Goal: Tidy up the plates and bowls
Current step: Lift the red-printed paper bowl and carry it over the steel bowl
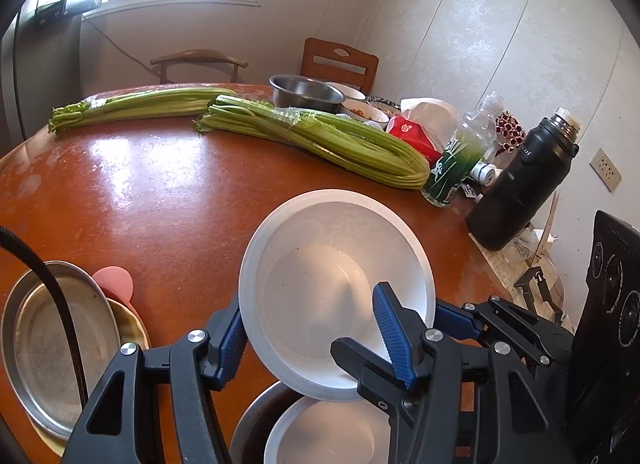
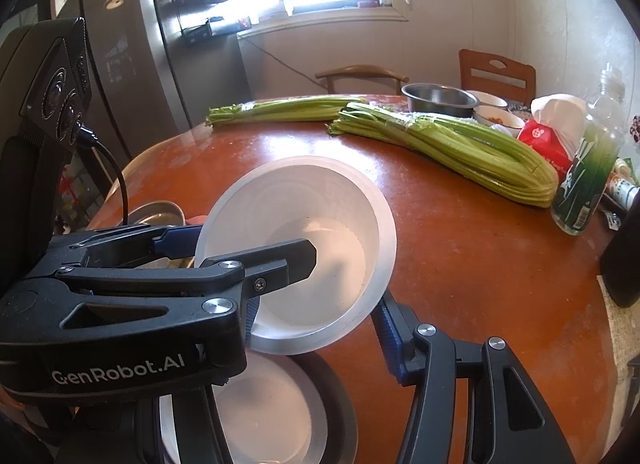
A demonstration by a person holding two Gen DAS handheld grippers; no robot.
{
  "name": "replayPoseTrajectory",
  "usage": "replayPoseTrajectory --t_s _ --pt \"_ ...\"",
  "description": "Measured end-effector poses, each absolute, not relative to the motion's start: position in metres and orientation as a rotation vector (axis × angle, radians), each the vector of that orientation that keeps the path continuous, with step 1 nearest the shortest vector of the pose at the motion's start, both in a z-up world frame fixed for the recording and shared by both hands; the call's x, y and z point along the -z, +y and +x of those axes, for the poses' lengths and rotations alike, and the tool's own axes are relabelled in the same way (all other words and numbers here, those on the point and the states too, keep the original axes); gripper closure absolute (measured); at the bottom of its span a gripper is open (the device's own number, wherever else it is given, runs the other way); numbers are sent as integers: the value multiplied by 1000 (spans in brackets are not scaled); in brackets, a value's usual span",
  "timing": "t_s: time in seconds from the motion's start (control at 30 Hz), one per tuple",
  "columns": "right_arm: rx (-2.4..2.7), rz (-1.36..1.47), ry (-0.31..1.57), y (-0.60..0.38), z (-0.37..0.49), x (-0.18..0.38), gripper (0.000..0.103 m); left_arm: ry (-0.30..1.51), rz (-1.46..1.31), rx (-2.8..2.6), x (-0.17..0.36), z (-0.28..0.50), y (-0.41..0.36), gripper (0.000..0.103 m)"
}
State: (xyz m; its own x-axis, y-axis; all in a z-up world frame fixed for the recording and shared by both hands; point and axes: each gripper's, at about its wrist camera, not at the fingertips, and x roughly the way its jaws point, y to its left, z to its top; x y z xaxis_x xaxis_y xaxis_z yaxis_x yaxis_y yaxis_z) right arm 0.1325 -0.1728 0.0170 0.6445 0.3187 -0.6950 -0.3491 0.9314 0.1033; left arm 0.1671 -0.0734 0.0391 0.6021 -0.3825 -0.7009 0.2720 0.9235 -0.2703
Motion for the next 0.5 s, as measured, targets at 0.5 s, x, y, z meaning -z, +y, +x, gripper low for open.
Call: replayPoseTrajectory --t_s 0.5 --pt "-381 -52 730 -172 94 -39 45 796 -121 371 -60 123 -74 44"
